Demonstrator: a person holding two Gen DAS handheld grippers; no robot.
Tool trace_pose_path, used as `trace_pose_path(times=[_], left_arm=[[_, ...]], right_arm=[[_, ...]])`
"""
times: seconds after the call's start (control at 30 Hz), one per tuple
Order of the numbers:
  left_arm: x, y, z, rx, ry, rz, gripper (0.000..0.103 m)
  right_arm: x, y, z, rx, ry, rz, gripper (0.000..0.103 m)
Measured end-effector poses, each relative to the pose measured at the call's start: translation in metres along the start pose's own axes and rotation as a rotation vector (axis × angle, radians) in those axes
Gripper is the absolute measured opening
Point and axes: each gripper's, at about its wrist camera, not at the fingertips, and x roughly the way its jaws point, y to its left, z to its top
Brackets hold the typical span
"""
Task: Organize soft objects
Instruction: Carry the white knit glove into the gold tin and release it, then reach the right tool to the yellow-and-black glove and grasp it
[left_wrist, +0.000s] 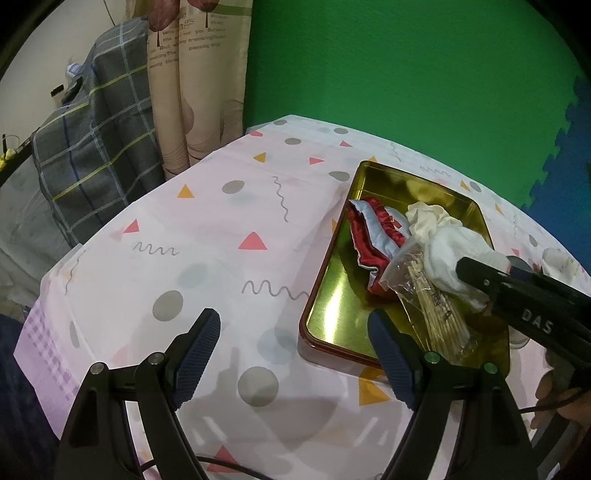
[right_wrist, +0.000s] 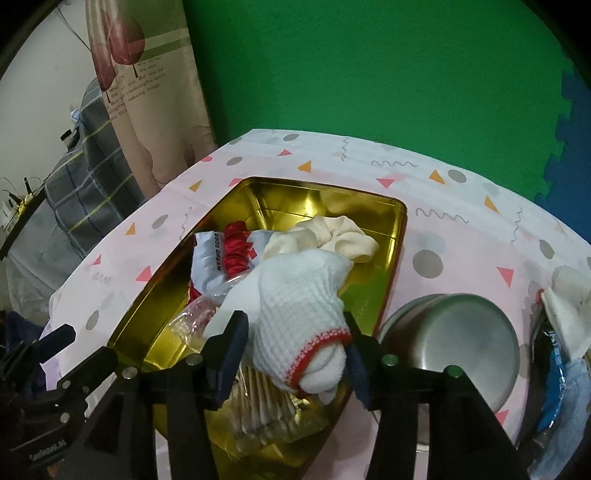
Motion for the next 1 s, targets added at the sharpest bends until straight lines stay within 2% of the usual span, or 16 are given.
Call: trace_pose_path(times=[0.13, 0.53, 0.73, 1.0], left_arm=[[-0.001, -0.002, -0.001, 0.007, -0.004, -0.002, 0.079], [-0.002, -0.009, -0.003, 0.041, -0.015, 0.007, 0.079], [-0.002, -0.010, -0.003, 0.049, -0.019, 0.013, 0.080], [-0.004, -0.017, -0.005, 0.086, -0.030, 0.016, 0.080]], right_arm=[[-0.011, -0.001, -0.003, -0.006, -0.015, 0.002, 0.057], [-0.049, -0.020, -0.023, 0.025, -0.055, -0.006, 0.058], [-0.085, -0.060, -0.048, 0.053, -0.083, -0.112, 0.058], [-0.133, -0.167, -0.089, 0.212, -0.095, -0.318, 0.058]])
